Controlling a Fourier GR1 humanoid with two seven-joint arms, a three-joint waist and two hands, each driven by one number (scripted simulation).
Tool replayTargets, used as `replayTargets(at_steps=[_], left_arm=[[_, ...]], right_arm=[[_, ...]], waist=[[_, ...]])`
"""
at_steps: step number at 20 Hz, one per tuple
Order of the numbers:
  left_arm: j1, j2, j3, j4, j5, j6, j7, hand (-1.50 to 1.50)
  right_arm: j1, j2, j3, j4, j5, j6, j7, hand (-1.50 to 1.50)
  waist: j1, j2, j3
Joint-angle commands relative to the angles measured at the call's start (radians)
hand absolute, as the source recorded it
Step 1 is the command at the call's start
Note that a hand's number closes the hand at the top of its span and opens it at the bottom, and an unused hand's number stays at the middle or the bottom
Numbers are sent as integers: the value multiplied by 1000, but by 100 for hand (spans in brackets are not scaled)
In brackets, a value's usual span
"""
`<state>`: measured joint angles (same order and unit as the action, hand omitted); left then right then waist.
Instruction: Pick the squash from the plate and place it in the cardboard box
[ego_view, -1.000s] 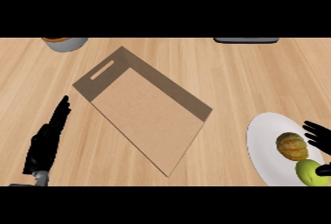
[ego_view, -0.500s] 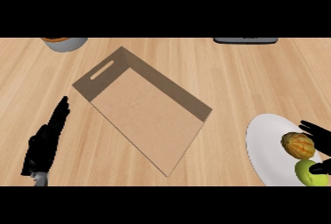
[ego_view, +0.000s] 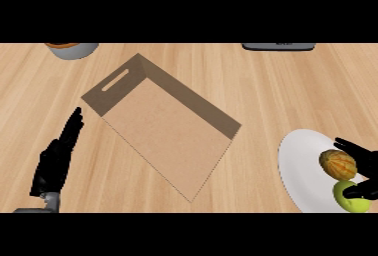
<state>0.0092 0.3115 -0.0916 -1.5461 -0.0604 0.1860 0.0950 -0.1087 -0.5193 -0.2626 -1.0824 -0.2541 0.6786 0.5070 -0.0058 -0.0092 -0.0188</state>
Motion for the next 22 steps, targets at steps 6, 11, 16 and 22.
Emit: replayTargets(at_steps=[6, 11, 16, 22], left_arm=[[-42, -21, -2, -33, -42, 2, 73, 0], [-12, -8, 25, -50, -22, -36, 58, 0], [-19, -6, 71, 17, -7, -52, -13, 0], [-15, -30, 24, -5, -30, -50, 1, 0]], right_arm=[[-6, 45, 0, 59, -6, 34, -23, 150], [1, 64, 26, -24, 162, -118, -108, 150], [21, 64, 24, 18, 269, -197, -218, 150], [-70, -37, 182, -225, 534, -303, -296, 150]], waist=[[9, 10, 19], [10, 9, 19], [11, 11, 19], [34, 7, 16]])
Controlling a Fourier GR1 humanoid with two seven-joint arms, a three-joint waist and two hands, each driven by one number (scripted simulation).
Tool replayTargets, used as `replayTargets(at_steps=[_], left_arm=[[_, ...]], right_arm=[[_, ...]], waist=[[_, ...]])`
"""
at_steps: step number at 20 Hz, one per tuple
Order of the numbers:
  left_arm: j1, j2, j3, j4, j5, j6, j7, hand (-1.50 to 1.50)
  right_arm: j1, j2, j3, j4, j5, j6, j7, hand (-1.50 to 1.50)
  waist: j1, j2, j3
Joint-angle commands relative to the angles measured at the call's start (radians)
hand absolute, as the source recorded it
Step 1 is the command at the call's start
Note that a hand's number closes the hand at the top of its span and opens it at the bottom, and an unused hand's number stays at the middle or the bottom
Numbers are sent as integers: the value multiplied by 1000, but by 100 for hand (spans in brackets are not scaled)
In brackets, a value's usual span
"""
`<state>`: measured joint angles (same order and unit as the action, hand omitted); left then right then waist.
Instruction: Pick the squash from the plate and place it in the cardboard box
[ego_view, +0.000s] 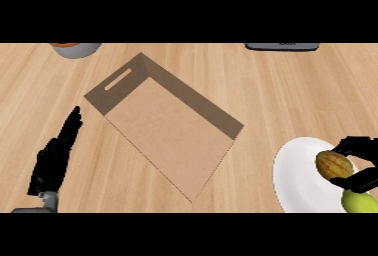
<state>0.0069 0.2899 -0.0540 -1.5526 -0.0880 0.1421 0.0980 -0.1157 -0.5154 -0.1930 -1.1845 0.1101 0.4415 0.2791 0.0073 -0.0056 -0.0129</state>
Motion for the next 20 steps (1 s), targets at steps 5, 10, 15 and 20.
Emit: replayTargets(at_steps=[5, 10, 15, 20], left_arm=[[-34, -10, -25, 10, -12, -10, 6, 0], [-46, -15, 14, 68, -1, -3, -14, 0], [-43, -26, 4, 41, -33, 11, -7, 0], [5, 9, 34, 7, -4, -24, -5, 0]], right_arm=[[-162, -126, 345, -306, 506, -184, -128, 150], [-175, -25, 469, -359, 713, -347, -61, 150], [-219, 65, 391, -463, 542, -308, -122, 150], [-235, 129, 356, -594, 387, -275, -173, 150]], waist=[[51, 4, 10], [2, 7, 12], [-5, 5, 13], [-2, 2, 13]])
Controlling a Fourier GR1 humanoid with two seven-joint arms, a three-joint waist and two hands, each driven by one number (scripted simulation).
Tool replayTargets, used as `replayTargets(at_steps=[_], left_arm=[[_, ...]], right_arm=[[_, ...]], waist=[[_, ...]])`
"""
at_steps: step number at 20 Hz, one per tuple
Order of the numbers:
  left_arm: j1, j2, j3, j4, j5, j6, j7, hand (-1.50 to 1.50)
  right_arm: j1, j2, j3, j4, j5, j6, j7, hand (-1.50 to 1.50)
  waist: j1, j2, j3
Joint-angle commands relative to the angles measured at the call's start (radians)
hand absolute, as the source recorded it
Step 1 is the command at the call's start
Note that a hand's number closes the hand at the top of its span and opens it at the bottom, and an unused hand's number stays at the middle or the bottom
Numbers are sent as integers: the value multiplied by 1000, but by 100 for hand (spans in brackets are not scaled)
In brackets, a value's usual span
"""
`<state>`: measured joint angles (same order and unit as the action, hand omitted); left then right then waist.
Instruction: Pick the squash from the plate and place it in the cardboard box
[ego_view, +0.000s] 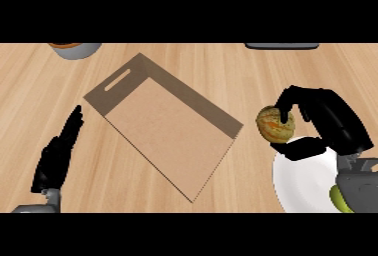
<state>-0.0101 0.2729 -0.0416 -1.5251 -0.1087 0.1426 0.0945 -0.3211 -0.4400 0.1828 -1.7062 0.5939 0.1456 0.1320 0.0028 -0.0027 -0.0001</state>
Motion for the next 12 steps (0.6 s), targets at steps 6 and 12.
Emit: replayTargets(at_steps=[6, 12], left_arm=[[38, -11, 4, -28, -3, -23, -11, 0], [16, -8, 41, -18, -9, -43, -2, 0]], right_arm=[[-150, 156, 29, -171, -122, 98, 120, 150], [-325, 281, 46, -26, -52, 88, 198, 150]], waist=[[4, 1, 0], [6, 3, 0]])
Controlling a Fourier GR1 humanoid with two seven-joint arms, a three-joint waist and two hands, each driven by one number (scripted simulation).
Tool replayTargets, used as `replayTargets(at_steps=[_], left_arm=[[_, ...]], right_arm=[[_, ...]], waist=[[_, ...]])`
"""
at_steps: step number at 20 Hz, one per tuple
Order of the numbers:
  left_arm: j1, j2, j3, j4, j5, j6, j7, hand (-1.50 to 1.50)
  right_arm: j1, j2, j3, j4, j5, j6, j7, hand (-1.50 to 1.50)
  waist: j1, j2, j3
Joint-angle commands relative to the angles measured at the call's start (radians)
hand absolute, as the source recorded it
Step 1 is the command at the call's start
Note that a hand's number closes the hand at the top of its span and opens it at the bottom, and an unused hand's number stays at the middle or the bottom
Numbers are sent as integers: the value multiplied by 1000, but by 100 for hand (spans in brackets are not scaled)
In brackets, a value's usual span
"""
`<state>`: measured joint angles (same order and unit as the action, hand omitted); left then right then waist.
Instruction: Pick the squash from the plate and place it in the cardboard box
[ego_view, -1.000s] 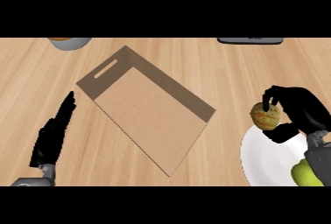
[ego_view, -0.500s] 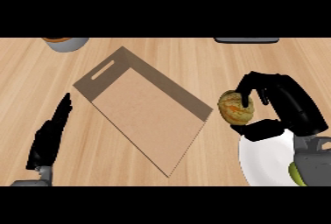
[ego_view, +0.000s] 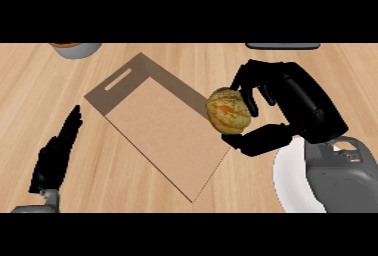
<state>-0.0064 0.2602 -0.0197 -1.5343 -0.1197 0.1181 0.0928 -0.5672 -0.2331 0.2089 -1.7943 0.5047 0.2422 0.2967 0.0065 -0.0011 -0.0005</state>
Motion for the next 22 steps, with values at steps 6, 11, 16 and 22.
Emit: replayTargets(at_steps=[6, 11, 16, 22], left_arm=[[84, 4, 14, -46, 13, -48, -45, 0], [-5, -28, 12, 15, -13, -21, -18, 0], [0, -51, -19, 45, -55, -7, -56, 0], [-2, -37, -17, -27, -55, -25, 2, 0]], right_arm=[[-301, 201, 48, 254, 105, 1, 173, 150], [-395, 231, 151, 512, 79, -151, 153, 150], [-467, 233, 201, 779, 43, -249, 83, 150], [-495, 233, 339, 949, -119, -424, 125, -150]], waist=[[11, 1, 0], [18, 5, 0], [30, 11, -1], [54, 11, 0]])
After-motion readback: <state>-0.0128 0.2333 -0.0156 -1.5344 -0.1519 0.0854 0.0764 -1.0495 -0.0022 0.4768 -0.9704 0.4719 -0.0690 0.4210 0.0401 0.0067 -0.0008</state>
